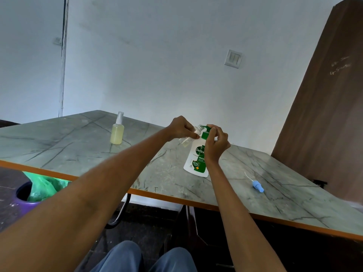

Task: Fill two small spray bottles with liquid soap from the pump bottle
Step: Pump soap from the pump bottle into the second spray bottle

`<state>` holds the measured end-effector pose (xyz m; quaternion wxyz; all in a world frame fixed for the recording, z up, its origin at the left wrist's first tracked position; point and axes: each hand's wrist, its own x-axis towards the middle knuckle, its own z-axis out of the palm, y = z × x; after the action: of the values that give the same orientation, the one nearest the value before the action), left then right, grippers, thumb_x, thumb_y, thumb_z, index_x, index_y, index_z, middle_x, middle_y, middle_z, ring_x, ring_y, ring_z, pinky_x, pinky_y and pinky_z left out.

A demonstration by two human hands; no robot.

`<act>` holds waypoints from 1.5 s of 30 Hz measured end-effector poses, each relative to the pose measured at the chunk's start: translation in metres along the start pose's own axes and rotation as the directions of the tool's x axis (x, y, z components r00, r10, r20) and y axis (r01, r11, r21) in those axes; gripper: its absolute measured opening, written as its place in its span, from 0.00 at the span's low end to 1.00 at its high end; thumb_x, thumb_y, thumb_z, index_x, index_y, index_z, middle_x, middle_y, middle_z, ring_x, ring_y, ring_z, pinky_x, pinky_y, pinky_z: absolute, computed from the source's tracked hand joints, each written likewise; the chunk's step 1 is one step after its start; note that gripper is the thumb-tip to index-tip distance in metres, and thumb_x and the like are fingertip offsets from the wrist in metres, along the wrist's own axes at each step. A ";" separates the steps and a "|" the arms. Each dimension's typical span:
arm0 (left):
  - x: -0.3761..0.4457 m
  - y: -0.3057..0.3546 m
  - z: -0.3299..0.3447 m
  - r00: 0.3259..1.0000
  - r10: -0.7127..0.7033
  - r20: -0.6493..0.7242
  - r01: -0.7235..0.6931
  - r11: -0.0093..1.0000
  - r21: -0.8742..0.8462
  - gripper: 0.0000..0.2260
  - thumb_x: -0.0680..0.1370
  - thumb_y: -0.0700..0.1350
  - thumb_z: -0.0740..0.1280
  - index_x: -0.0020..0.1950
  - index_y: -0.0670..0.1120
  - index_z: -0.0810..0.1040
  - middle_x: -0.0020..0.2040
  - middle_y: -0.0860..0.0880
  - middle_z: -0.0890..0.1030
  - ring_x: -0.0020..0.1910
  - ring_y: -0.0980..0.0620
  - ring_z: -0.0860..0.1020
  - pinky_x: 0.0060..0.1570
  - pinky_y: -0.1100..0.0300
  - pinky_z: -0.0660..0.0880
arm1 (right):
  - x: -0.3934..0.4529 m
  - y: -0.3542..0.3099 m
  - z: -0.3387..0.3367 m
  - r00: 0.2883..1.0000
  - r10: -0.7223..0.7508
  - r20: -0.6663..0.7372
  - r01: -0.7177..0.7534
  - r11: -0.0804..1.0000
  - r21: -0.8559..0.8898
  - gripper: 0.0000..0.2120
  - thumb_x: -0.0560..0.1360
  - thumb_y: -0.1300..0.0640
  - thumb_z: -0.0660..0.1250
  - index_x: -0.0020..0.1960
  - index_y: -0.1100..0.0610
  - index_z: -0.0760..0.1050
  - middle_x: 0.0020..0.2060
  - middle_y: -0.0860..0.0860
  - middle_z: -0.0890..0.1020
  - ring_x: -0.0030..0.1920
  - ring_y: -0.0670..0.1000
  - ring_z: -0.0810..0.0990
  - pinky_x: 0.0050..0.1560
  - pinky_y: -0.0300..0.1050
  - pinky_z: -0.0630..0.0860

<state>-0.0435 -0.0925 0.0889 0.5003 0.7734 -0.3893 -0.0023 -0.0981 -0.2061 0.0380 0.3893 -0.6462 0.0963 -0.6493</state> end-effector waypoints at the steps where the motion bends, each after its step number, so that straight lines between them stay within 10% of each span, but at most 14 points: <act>1: 0.000 0.000 0.000 1.000 0.003 -0.004 -0.003 1.000 -0.004 0.15 0.67 0.42 0.76 0.50 0.36 0.82 0.36 0.52 0.79 0.35 0.59 0.72 0.38 0.66 0.70 | 0.001 0.001 0.000 1.000 -0.009 0.004 0.009 1.000 0.001 0.22 0.73 0.48 0.51 0.45 0.55 0.82 0.39 0.50 0.84 0.42 0.46 0.75 0.53 0.49 0.69; 4: -0.001 0.004 0.000 1.000 0.004 -0.022 -0.004 1.000 -0.005 0.16 0.67 0.42 0.76 0.51 0.36 0.82 0.42 0.47 0.81 0.36 0.59 0.73 0.40 0.65 0.71 | 0.003 -0.002 0.000 1.000 -0.014 0.002 0.014 1.000 -0.005 0.22 0.72 0.47 0.51 0.45 0.55 0.83 0.39 0.50 0.84 0.43 0.47 0.76 0.50 0.30 0.63; 9: -0.002 0.006 0.001 1.000 -0.003 -0.014 0.003 1.000 -0.015 0.15 0.67 0.42 0.77 0.50 0.36 0.82 0.41 0.47 0.80 0.35 0.59 0.73 0.37 0.67 0.70 | 0.004 -0.002 -0.002 1.000 -0.019 0.008 0.019 1.000 -0.022 0.22 0.72 0.46 0.51 0.44 0.53 0.82 0.39 0.47 0.83 0.42 0.41 0.72 0.51 0.40 0.63; 16: -0.001 0.000 0.000 1.000 -0.002 0.005 0.002 1.000 0.000 0.13 0.67 0.40 0.76 0.46 0.34 0.82 0.28 0.54 0.75 0.31 0.59 0.68 0.31 0.68 0.64 | 0.000 0.006 0.004 0.997 -0.060 -0.039 0.057 0.996 -0.063 0.19 0.74 0.51 0.54 0.43 0.56 0.83 0.34 0.51 0.82 0.34 0.39 0.71 0.47 0.18 0.57; 20: -0.002 -0.001 0.000 1.000 -0.002 -0.002 0.002 1.000 -0.003 0.13 0.67 0.41 0.76 0.47 0.34 0.82 0.30 0.53 0.74 0.30 0.59 0.68 0.29 0.71 0.63 | 0.002 0.005 0.004 0.998 -0.051 -0.027 0.049 0.996 -0.076 0.20 0.73 0.50 0.52 0.43 0.54 0.82 0.35 0.50 0.83 0.37 0.42 0.73 0.50 0.26 0.60; 24: 0.000 0.001 0.001 1.000 0.004 0.004 -0.004 1.000 -0.006 0.15 0.68 0.42 0.76 0.50 0.35 0.82 0.37 0.49 0.79 0.33 0.59 0.71 0.33 0.68 0.67 | 0.004 0.001 0.000 1.000 -0.015 -0.007 0.015 1.000 -0.026 0.21 0.72 0.47 0.51 0.44 0.53 0.82 0.40 0.49 0.84 0.43 0.44 0.74 0.55 0.55 0.70; 36: -0.002 0.000 0.000 1.000 -0.003 0.019 0.003 1.000 -0.005 0.07 0.67 0.41 0.76 0.35 0.39 0.80 0.32 0.49 0.76 0.33 0.56 0.69 0.32 0.67 0.64 | -0.003 -0.006 0.001 1.000 0.009 -0.022 -0.009 0.999 -0.032 0.23 0.72 0.47 0.50 0.43 0.55 0.82 0.36 0.51 0.83 0.39 0.44 0.72 0.54 0.53 0.68; 45: 0.001 0.002 0.000 1.000 -0.006 -0.018 0.005 1.000 -0.018 0.16 0.67 0.42 0.76 0.51 0.36 0.82 0.37 0.51 0.79 0.34 0.59 0.73 0.36 0.67 0.70 | 0.001 -0.008 -0.001 1.000 0.013 0.006 -0.013 0.999 -0.042 0.23 0.72 0.46 0.50 0.45 0.54 0.82 0.39 0.51 0.83 0.43 0.44 0.73 0.55 0.45 0.64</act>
<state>-0.0438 -0.0940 0.0905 0.5108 0.7699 -0.3825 -0.0002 -0.1021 -0.2021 0.0438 0.3803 -0.6557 0.1128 -0.6425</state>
